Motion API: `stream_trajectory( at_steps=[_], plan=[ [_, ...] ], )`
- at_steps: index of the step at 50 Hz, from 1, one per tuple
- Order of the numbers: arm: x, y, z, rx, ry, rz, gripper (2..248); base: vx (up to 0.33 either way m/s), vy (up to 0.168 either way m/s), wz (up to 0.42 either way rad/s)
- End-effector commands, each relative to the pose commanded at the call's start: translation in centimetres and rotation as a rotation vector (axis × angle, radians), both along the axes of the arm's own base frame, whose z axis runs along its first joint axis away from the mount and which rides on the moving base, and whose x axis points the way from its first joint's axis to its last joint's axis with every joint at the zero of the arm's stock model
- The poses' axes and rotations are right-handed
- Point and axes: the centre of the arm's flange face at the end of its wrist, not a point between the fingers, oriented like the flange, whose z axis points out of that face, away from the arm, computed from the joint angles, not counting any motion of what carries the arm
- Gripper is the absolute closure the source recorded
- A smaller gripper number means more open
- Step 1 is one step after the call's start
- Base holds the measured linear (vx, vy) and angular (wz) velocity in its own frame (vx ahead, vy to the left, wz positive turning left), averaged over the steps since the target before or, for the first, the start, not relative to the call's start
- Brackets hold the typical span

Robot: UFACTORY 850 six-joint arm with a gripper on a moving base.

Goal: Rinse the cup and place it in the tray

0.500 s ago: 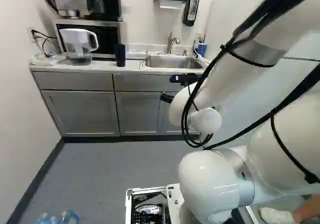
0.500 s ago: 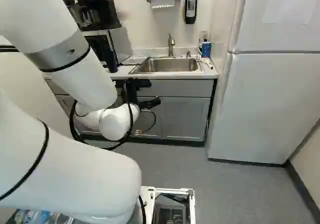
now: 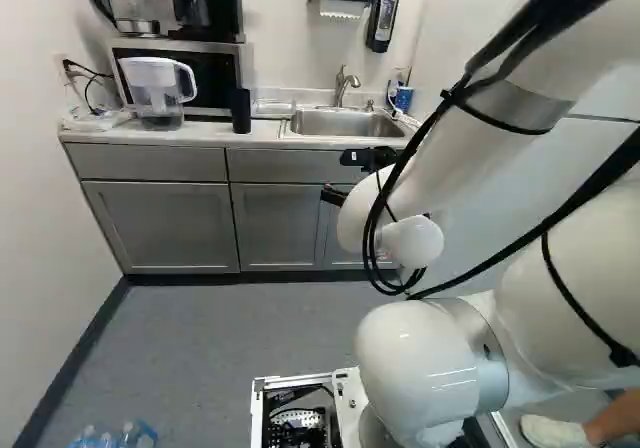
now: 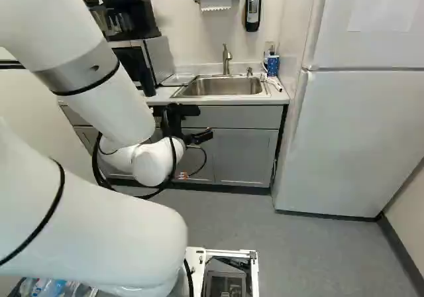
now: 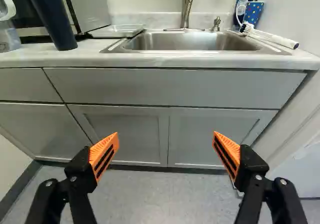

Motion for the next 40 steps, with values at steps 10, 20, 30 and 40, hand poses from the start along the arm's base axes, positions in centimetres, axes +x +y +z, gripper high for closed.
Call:
stream_trajectory(
  at_steps=[10,20,30,40],
  plan=[
    [0.2,0.0,0.6,0.000,-0.021,0.000,3,0.000,0.000,0.000],
    [0.8,-0.1,1.6,0.000,-0.048,-0.002,3,0.000,0.000,0.000],
    [1.6,-0.2,2.6,0.000,-0.074,-0.007,3,0.000,0.000,0.000],
    [2.4,-0.3,3.6,-0.001,-0.099,-0.011,3,0.000,0.000,0.000]
  ],
)
